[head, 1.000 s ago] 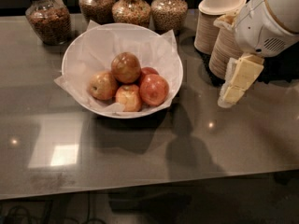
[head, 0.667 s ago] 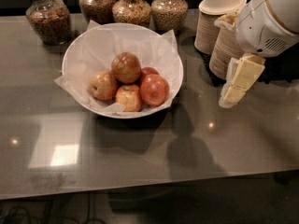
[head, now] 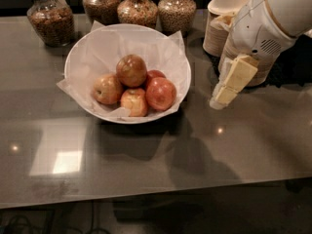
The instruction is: Pick apple from white bowl
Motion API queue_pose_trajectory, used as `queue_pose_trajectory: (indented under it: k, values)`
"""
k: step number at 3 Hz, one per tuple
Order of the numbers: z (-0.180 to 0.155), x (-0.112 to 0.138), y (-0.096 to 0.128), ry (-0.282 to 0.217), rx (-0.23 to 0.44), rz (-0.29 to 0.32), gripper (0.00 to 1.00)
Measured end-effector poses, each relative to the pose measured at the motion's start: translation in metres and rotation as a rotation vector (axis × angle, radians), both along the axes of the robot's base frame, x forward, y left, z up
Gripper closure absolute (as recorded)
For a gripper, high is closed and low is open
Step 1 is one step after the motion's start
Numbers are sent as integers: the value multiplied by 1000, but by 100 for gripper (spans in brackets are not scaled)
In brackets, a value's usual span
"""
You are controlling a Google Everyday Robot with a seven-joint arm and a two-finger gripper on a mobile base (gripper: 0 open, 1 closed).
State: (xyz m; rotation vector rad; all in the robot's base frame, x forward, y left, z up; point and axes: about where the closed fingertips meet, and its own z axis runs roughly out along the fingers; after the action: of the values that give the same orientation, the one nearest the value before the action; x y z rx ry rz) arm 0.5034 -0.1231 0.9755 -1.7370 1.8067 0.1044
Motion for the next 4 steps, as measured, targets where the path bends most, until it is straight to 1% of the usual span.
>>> queue_pose_trajectory:
  k: [1,2,3,4]
  values:
    - [-6,4,18,55,103,44,0]
    - [-12,6,30,120,208,88,0]
    - [-23,7,40,177,274,127,0]
    - [-37,9,52,217,283,157,1]
